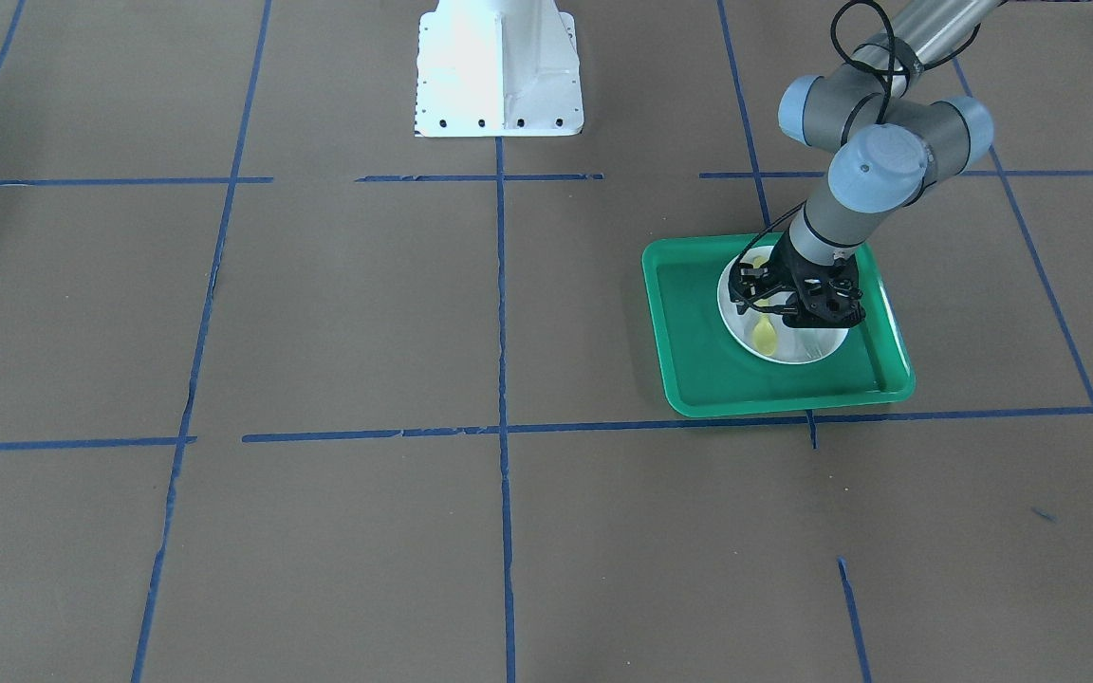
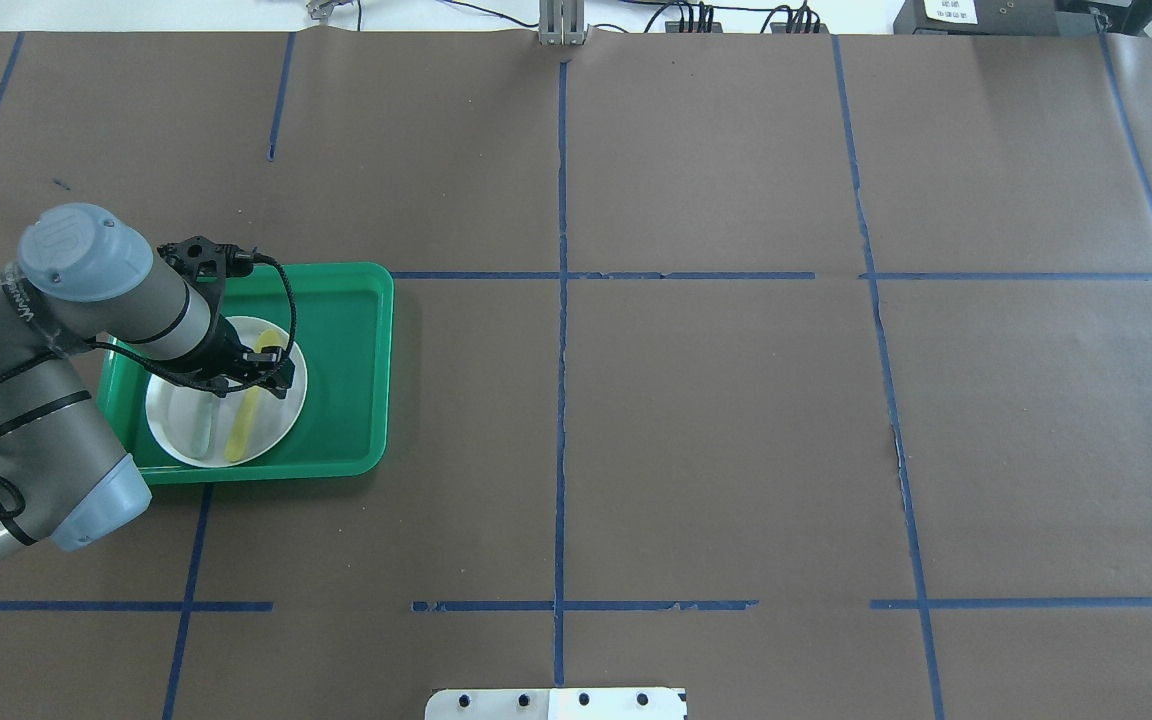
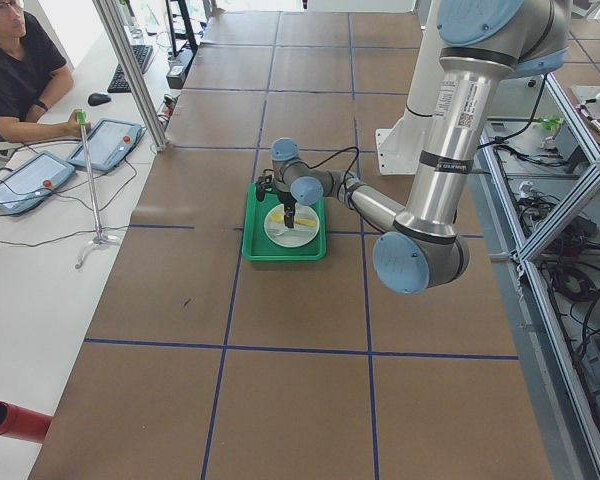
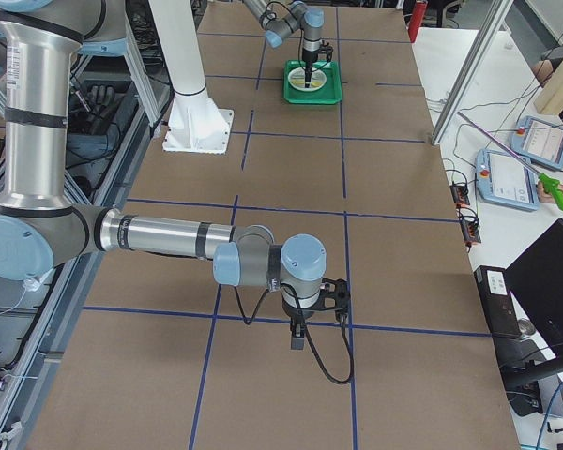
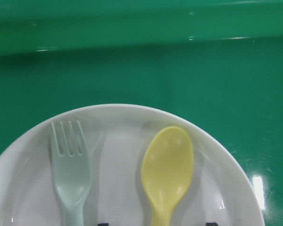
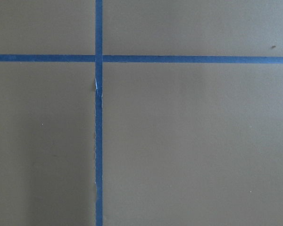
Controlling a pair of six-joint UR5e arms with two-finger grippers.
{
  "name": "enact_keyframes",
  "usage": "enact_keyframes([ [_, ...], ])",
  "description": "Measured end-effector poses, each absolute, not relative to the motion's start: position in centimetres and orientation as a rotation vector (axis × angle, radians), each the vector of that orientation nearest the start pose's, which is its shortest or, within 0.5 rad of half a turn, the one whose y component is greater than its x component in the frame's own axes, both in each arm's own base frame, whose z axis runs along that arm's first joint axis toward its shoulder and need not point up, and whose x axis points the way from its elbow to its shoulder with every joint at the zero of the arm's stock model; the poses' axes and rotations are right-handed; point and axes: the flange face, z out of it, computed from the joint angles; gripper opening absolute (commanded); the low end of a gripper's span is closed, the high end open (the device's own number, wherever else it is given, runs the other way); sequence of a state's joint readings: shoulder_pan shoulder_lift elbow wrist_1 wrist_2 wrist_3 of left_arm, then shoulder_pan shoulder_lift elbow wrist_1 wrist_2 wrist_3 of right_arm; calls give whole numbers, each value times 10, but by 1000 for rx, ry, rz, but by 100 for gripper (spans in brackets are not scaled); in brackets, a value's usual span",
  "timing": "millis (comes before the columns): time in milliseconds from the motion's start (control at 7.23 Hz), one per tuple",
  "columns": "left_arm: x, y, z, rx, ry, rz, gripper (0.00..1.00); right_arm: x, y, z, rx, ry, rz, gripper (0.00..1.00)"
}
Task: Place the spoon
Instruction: 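Close the left gripper on the yellow spoon's handle and lift it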
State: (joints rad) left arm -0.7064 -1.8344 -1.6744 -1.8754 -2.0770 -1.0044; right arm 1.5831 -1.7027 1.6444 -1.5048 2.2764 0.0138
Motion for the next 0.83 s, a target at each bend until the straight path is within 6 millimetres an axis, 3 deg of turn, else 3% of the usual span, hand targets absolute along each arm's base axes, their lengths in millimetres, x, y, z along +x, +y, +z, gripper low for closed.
enact_keyframes([
  [415, 409, -459, 437, 0, 819, 41, 15, 74, -435, 682, 7, -706, 22, 100],
  [553, 408, -459, 437, 1, 819, 42, 2, 74, -435, 682, 7, -706, 22, 100],
  [830, 407, -458, 438, 1, 818, 43, 0, 74, -435, 682, 7, -706, 22, 100],
])
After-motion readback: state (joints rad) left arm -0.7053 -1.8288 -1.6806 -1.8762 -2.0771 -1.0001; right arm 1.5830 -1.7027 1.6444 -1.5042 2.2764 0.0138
